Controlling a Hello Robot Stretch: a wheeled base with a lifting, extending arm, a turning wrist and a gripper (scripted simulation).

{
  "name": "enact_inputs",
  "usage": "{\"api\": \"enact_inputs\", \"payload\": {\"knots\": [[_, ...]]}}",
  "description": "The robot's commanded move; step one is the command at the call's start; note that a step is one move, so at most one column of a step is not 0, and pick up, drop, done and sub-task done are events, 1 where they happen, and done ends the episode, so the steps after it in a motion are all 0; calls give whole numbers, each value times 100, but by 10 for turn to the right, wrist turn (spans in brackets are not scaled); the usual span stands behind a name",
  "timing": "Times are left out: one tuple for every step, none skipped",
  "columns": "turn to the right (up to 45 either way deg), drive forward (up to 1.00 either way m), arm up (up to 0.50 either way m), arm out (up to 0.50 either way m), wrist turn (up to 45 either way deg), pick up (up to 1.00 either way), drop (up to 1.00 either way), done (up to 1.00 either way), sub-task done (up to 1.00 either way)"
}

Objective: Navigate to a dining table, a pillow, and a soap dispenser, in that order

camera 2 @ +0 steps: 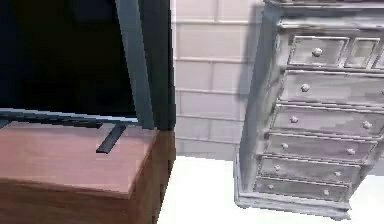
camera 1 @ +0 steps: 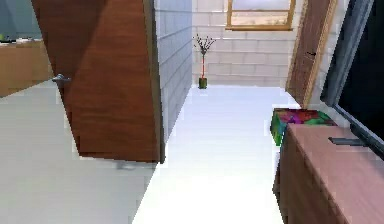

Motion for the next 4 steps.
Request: {"api": "enact_inputs", "payload": {"knots": [[-450, 0, 0, 0, 0, 0, 0, 0, 0], [-90, 0, 0, 0, 0, 0, 0, 0, 0], [0, 100, 0, 0, 0, 0, 0, 0, 0], [-30, 0, 0, 0, 0, 0, 0, 0, 0]]}}
